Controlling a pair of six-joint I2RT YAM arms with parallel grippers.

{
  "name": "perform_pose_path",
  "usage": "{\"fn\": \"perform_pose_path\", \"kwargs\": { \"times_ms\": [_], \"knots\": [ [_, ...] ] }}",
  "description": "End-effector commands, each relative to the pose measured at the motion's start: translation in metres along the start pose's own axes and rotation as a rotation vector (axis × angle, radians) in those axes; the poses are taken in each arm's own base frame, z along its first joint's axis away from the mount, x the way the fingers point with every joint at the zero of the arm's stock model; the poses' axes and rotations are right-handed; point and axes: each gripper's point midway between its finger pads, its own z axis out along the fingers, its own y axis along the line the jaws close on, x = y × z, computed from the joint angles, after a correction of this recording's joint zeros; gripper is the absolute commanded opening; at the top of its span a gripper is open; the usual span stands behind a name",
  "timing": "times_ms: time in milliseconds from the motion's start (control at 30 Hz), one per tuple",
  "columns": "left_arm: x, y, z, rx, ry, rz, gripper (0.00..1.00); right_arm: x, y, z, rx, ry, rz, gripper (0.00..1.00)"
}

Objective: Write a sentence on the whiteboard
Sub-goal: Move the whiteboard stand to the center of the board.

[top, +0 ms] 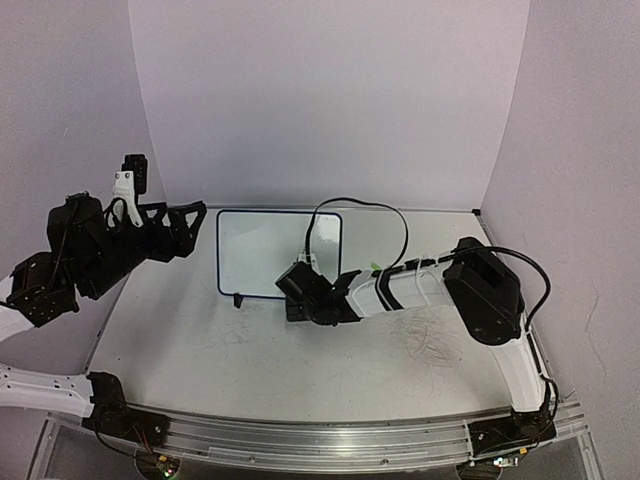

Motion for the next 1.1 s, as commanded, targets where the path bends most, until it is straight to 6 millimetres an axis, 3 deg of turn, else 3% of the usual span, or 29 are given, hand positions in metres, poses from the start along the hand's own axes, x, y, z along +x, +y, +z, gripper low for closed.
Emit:
{"fn": "perform_pose_path", "kwargs": {
  "times_ms": [0,300,400,500,700,900,1067],
  "knots": [
    [-0.006,-0.001,0.004,-0.017,-0.003,-0.019,0.94,-0.008,-0.029,-0.006,0.032,-0.005,-0.070,0.00],
    [0.003,-0.020,0.030,-0.014,0.047,0.016,0.95,0.006,-0.066,-0.046,-0.026,0.002,-0.150,0.00],
    [0.002,-0.024,0.033,-0.002,0.039,0.005,0.97,-0.001,-0.056,-0.058,-0.114,-0.028,-0.142,0.19],
    [-0.001,-0.025,0.034,-0.001,0.021,-0.010,0.97,-0.005,-0.039,-0.052,-0.164,-0.021,-0.105,0.44],
    [-0.007,-0.027,0.034,0.008,0.010,0.003,0.98,-0.014,-0.020,-0.030,-0.155,-0.023,-0.011,0.61],
    [-0.011,-0.024,0.028,0.008,-0.002,-0.003,0.98,-0.016,0.001,-0.004,-0.150,0.006,0.044,0.62],
    [-0.016,-0.018,0.024,-0.012,-0.021,-0.002,0.99,-0.004,0.006,0.008,-0.126,0.051,0.047,0.56]
  ]
}}
